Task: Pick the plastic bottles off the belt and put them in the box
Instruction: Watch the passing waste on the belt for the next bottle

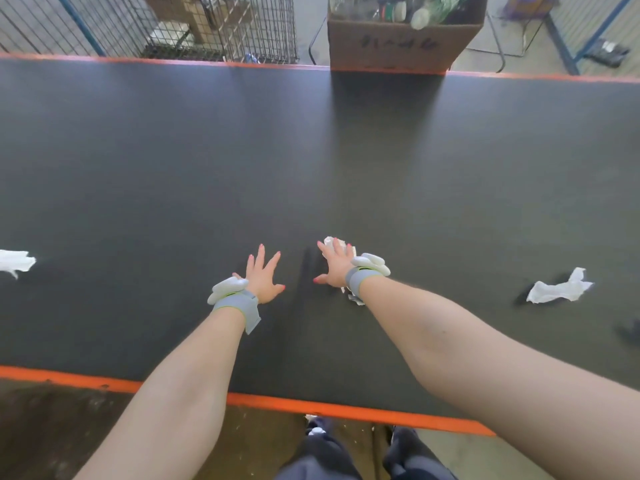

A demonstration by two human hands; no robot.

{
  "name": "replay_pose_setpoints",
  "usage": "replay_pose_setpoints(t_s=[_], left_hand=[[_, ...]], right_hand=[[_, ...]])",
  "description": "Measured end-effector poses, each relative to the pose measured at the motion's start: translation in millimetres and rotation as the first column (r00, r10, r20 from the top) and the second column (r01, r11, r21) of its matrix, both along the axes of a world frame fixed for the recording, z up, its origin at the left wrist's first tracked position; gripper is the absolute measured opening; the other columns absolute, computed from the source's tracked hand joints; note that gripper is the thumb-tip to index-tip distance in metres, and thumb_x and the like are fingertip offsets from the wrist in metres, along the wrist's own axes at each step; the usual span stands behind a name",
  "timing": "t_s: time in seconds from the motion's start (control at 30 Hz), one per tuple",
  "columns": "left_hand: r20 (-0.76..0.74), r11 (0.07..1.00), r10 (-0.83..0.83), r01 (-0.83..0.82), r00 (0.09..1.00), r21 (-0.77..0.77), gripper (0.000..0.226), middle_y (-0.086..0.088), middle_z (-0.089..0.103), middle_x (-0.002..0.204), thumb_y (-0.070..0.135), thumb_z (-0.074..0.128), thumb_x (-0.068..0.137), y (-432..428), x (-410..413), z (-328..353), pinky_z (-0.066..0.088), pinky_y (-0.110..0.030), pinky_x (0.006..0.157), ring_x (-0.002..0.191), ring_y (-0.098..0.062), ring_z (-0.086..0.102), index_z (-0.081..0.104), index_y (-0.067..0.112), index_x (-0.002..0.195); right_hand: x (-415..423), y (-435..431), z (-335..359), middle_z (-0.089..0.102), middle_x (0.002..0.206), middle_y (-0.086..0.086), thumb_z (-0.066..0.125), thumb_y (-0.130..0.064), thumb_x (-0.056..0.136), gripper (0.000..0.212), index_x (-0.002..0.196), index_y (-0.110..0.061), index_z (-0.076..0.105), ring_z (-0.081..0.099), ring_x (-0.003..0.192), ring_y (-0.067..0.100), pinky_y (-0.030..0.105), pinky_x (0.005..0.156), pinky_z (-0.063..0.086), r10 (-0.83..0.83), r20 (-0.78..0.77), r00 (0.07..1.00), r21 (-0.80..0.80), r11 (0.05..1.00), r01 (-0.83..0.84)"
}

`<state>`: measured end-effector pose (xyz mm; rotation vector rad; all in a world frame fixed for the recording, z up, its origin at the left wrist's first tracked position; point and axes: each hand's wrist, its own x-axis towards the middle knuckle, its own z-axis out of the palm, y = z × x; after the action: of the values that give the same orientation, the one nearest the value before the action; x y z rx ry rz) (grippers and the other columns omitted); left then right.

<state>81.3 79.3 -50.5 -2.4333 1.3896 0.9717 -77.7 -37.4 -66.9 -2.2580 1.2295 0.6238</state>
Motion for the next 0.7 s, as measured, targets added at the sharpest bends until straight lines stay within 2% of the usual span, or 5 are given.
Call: replay_pose_setpoints(t_s=[0.17, 0.3, 0.43, 0.53, 0.7], left_hand=[[0.072, 0.999, -0.003, 0.000, 0.997, 0.043, 0.076, 0.005, -0.023, 0.158, 0.039, 0.049, 0.096, 0.5, 3.1, 2.6, 0.010, -0.065, 0.111, 0.148, -0.020, -0.013, -0.001, 0.035, 0.152], [0.159, 0.999, 0.030, -0.031, 0.987, 0.005, 0.074, 0.003, -0.017, 0.159, 0.036, 0.050, 0.096, 5.0, 8.3, 7.3, 0.005, -0.065, 0.113, 0.148, -0.020, -0.014, 0.003, 0.031, 0.153], [0.232, 0.998, 0.047, -0.054, 0.972, 0.023, 0.078, 0.000, -0.018, 0.159, 0.037, 0.050, 0.095, 16.8, 19.5, 11.2, 0.001, -0.065, 0.113, 0.146, -0.024, -0.020, -0.002, 0.028, 0.153], [0.264, 0.994, 0.090, -0.103, 0.960, 0.036, 0.084, -0.001, -0.023, 0.158, 0.038, 0.051, 0.095, 29.4, 25.7, 17.1, 0.002, -0.069, 0.109, 0.145, -0.028, -0.024, -0.010, 0.031, 0.152], [0.327, 0.965, 0.231, -0.259, 0.916, 0.044, 0.096, -0.003, -0.033, 0.154, 0.047, 0.056, 0.090, 66.5, 45.5, 15.2, 0.008, -0.073, 0.105, 0.143, -0.031, -0.026, -0.019, 0.035, 0.149]], right_hand=[[-16.3, -12.0, -23.7, 0.021, 0.148, 0.006, 0.073, -0.029, 0.068, 0.080, 0.137, -0.032, 0.032, 0.037, 0.124, 0.039, 0.045, 0.081, 0.045, -0.118, -0.196, 0.974, -0.059, 0.992, 0.108], [-6.8, -32.3, 0.0, 0.045, 0.123, 0.011, 0.058, 0.000, 0.074, 0.041, 0.113, -0.013, 0.056, 0.050, 0.112, 0.031, 0.043, 0.092, 0.048, -0.145, -0.022, 0.989, -0.121, 0.983, 0.142], [14.2, -30.8, 27.9, 0.041, 0.137, 0.009, 0.062, -0.015, 0.090, 0.049, 0.134, -0.015, 0.043, 0.047, 0.116, 0.033, 0.044, 0.097, 0.043, -0.091, 0.144, 0.985, -0.101, 0.989, 0.106], [39.3, -7.8, 35.2, 0.022, 0.155, 0.005, 0.061, -0.044, 0.089, 0.077, 0.151, -0.029, 0.018, 0.026, 0.138, 0.036, 0.048, 0.109, 0.032, 0.054, 0.113, 0.992, -0.065, 0.997, -0.047], [68.5, 27.0, 21.2, -0.009, 0.162, -0.003, 0.062, -0.054, 0.085, 0.094, 0.152, -0.040, -0.001, -0.006, 0.149, 0.032, 0.054, 0.117, 0.017, 0.236, 0.144, 0.961, 0.039, 0.969, -0.243]])
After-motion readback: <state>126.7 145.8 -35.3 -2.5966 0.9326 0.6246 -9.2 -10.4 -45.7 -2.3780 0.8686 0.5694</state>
